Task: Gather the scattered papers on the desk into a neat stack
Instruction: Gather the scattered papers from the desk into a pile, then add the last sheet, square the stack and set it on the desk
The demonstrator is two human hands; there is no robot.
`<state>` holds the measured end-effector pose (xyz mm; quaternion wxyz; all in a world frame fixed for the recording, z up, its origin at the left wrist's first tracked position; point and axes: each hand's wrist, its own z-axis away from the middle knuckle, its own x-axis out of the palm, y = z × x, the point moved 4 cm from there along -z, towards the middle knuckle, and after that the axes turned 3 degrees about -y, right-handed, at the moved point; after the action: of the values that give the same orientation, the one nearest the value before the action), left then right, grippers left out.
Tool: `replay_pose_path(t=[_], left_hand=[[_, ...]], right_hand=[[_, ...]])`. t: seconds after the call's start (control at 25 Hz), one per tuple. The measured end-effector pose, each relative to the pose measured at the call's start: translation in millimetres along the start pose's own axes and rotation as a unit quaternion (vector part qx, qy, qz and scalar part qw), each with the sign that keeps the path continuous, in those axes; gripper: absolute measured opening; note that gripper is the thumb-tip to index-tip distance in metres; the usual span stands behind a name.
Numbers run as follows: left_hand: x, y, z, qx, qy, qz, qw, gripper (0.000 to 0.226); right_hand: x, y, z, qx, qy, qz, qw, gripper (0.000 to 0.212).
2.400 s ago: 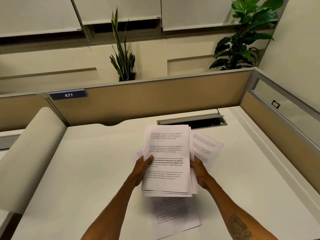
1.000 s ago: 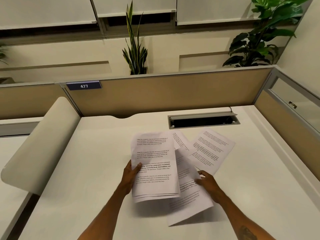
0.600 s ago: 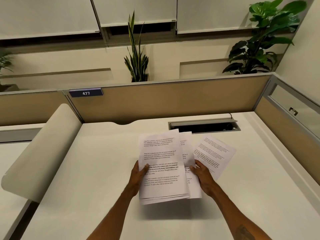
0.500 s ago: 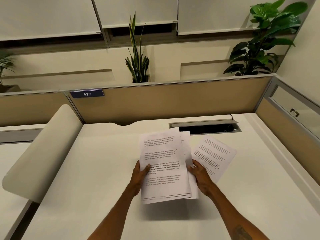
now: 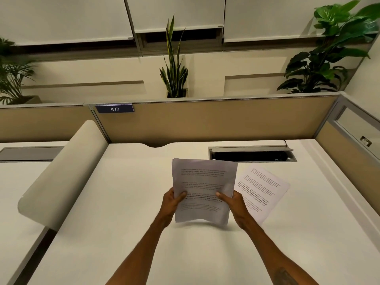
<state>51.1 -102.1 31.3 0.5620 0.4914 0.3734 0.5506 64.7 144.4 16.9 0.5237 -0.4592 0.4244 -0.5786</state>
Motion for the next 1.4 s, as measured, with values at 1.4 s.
replay_pose_path(t=[1.4], left_hand=[[34.6, -20.8, -34.4, -0.056, -0.026, -0.025, 0.998, 0.030]], right_hand=[[-66.8, 27.1, -4.7, 0.122, 0.252, 0.115, 0.953, 0.035]])
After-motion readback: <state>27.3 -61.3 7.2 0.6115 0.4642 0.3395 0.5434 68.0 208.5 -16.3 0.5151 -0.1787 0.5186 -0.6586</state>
